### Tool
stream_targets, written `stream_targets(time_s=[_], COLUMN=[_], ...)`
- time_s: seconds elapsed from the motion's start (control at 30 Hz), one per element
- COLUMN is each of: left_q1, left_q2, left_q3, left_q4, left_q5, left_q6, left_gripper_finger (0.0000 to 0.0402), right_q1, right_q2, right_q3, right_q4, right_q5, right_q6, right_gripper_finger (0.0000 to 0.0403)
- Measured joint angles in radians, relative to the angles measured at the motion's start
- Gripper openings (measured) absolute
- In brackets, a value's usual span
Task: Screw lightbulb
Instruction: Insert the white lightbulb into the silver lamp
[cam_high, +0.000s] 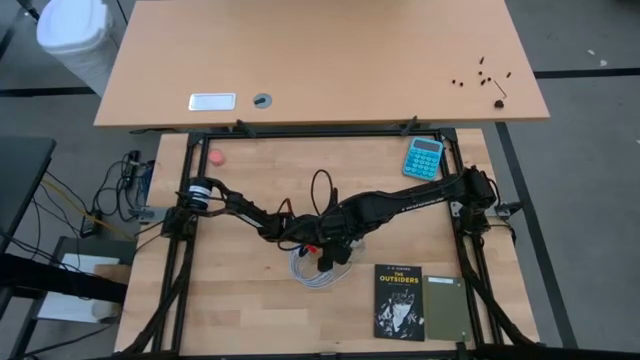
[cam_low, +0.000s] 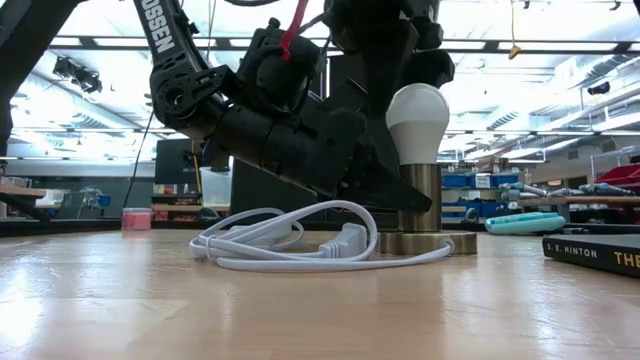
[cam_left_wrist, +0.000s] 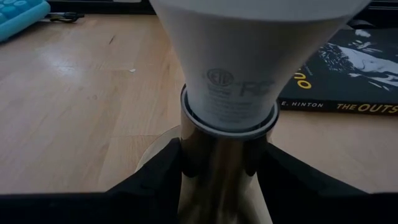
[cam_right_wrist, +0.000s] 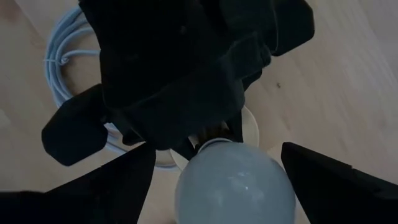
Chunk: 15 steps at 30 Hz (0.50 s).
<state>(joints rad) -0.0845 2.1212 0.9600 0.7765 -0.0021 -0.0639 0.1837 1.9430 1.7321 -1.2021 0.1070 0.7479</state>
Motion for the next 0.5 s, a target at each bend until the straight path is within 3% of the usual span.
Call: stream_targets(time_s=[0.5], left_q1=[0.0], left_q2=[0.0], left_q3=[0.0], left_q4=[-0.003], left_q5=[0.0], left_q6=[0.003], left_gripper_finger=[0.0184], right_q1=[0.02], right_q2=[-0.036], right_q3=[0.001], right_q4=[-0.021], right_q5=[0.015], right_q6=[0.023], right_gripper_finger=[0.0357])
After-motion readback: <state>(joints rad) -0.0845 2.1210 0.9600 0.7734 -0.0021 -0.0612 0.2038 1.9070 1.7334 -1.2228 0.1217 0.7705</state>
